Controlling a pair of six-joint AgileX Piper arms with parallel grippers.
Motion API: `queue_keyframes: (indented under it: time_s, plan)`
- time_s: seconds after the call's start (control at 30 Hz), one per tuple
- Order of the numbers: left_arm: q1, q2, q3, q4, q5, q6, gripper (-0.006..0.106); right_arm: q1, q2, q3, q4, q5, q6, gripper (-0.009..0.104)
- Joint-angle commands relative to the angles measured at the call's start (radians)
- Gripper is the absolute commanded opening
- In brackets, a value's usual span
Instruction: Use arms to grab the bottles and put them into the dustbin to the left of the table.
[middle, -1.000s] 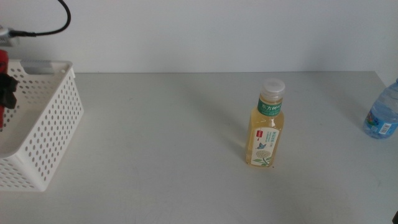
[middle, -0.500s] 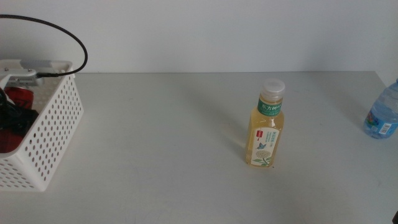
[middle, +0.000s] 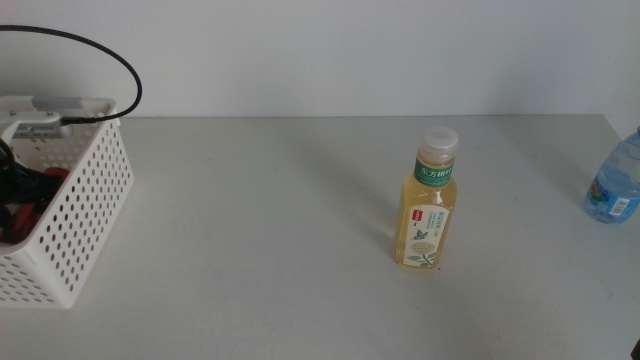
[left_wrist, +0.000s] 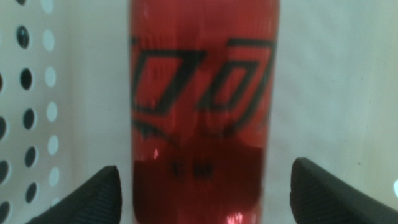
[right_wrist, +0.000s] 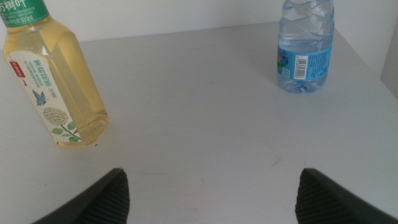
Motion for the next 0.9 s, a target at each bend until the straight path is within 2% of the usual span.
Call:
queue_keyframes:
  time_s: [0.0,0.07,0.43,0.67,0.77,0.87]
  plan:
    - [0.000,-0.063,-0.030,-0.019,0.008,-0.011,0.094,-0.006,-0.022,-0.010,-0.012,-0.075,-0.008,0.073]
    - [0.000,-0.072,-0.030,-0.030,0.032,-0.011,0.094,-0.006,-0.022,-0.010,-0.012,-0.075,-0.008,0.073]
    - [-0.017,-0.273,-0.030,-0.204,0.069,-0.015,0.094,-0.006,-0.022,-0.010,-0.012,-0.075,-0.008,0.073]
    - [-0.118,-0.443,-0.030,-0.210,0.112,0.003,0.094,-0.006,-0.022,-0.010,-0.012,-0.075,-0.008,0.073]
    - [-0.218,-0.500,-0.028,-0.177,0.108,-0.003,0.094,-0.006,-0.022,-0.010,-0.012,-0.075,-0.008,0.073]
    - [-0.365,-0.560,0.013,-0.113,0.071,-0.102,0.094,-0.006,-0.022,-0.010,-0.012,-0.075,-0.008,0.073]
